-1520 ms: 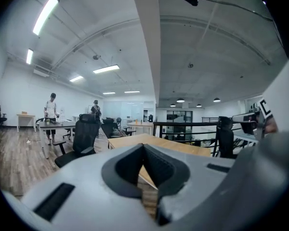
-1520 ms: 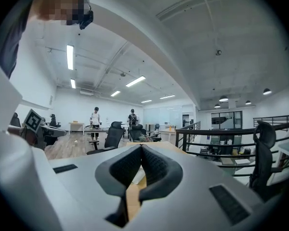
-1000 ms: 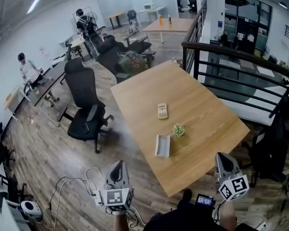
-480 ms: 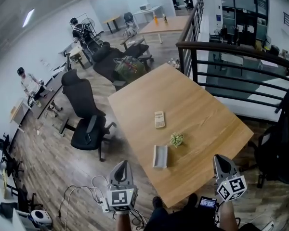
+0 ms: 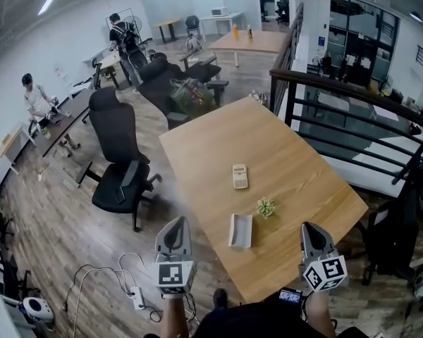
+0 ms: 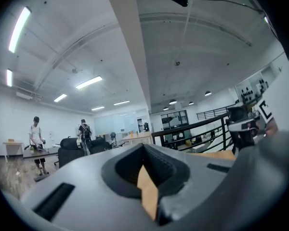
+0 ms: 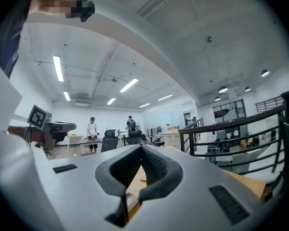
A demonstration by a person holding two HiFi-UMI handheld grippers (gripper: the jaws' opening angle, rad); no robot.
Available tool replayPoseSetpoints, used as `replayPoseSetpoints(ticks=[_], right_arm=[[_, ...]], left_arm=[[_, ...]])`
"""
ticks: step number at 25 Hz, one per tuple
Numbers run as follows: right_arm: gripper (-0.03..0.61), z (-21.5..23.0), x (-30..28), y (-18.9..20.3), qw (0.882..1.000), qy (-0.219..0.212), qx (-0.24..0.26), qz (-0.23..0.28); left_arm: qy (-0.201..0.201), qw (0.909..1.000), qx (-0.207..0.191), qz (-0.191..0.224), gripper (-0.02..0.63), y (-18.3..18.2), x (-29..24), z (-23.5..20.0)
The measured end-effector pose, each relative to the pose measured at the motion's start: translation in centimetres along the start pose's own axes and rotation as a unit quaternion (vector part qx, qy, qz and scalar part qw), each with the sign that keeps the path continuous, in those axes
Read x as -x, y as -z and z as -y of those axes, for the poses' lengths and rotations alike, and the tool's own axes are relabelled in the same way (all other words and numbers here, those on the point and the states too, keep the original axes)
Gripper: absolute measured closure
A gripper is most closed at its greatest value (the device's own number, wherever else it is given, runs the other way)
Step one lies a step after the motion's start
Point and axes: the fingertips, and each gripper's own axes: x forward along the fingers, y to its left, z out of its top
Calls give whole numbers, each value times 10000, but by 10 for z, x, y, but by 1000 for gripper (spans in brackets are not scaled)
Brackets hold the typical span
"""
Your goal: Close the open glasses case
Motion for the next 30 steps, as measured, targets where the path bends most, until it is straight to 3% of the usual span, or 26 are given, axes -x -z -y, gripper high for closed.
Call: replayPoseSetpoints(ticks=[6,19,30], right_arm=[[565,-36,-25,20,9991,-176,190,-322],[565,-25,-26,22,9991,-53,150,-387],[563,-52,-78,144,9841,-631,-31,-1662]], left_arm=[[18,9996,228,-188,613,31,-3,-21],[101,9993,294,-191,612,34,1,-18],[-16,9987,401,-311,613,43,18,-24]])
